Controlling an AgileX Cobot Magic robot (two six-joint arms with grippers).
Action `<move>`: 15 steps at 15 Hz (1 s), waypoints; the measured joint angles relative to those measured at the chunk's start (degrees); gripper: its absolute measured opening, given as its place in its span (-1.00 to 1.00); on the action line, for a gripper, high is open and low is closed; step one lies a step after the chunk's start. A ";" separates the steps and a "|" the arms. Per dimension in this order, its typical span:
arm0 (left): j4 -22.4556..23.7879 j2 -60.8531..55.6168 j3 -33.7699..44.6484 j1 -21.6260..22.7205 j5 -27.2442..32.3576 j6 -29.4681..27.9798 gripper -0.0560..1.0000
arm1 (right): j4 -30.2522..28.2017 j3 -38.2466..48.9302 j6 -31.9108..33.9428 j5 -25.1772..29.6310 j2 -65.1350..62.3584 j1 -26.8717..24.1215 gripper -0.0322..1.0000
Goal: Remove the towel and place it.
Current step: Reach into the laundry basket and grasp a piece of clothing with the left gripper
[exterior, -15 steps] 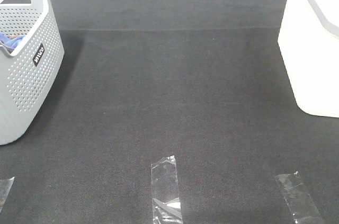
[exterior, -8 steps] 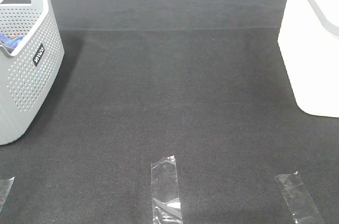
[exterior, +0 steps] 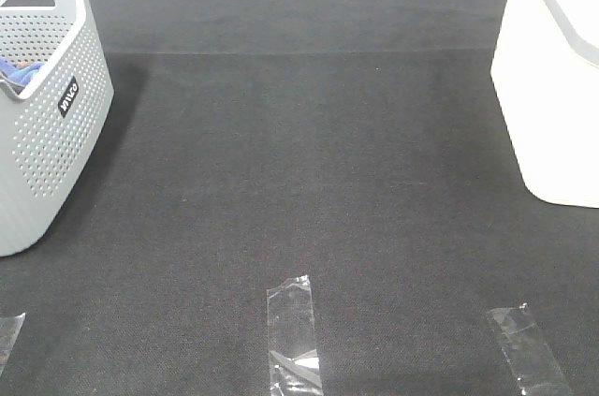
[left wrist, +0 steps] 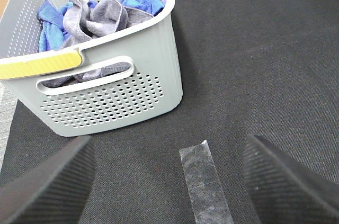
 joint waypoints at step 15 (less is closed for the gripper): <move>0.00 0.00 0.00 0.00 0.00 0.00 0.50 | 0.00 0.00 0.00 0.00 0.00 0.00 0.49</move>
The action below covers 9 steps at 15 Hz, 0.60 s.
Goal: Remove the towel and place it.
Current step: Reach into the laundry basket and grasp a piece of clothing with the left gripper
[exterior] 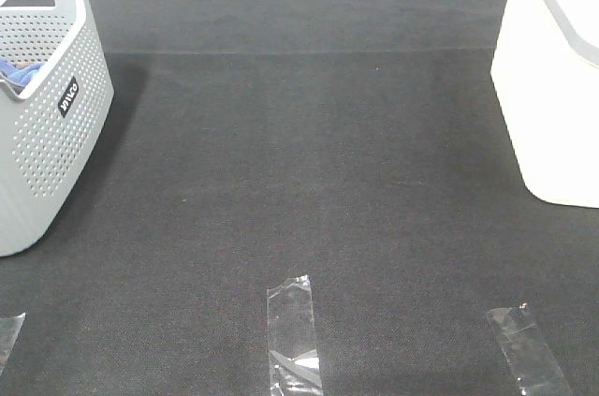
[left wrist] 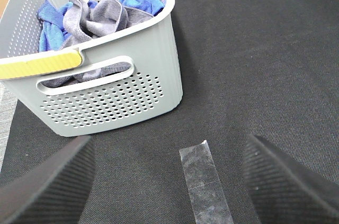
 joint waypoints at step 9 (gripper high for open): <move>0.00 0.00 0.00 0.00 -0.06 -0.23 0.50 | 0.00 0.00 0.00 0.00 0.00 0.00 0.49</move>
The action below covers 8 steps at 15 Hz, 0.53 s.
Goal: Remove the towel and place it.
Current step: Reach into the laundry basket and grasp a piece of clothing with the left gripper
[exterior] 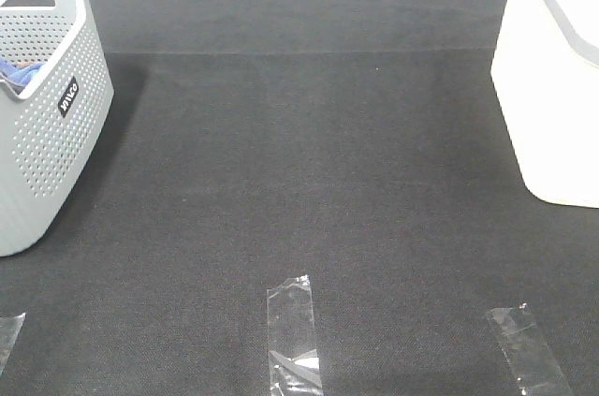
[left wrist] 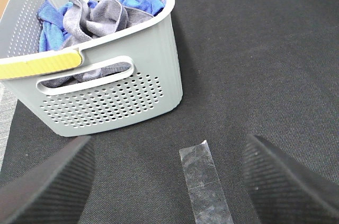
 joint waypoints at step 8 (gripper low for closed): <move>1.49 16.56 -3.21 0.00 -28.42 -5.04 0.50 | 0.00 0.00 0.00 0.00 0.00 0.00 0.49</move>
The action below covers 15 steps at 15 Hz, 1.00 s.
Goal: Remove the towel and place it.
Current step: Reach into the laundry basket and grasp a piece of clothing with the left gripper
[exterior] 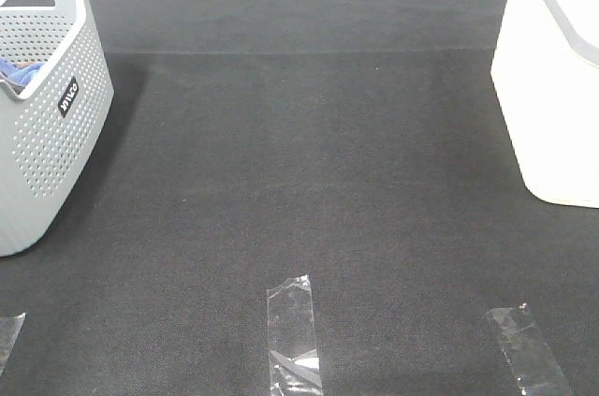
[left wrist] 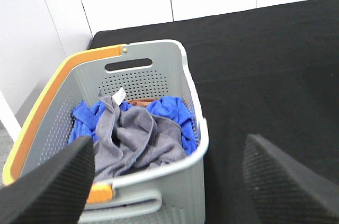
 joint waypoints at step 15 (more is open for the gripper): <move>16.39 75.23 -47.27 4.76 6.02 -16.73 0.35 | 0.00 0.00 0.00 0.00 0.00 0.00 0.49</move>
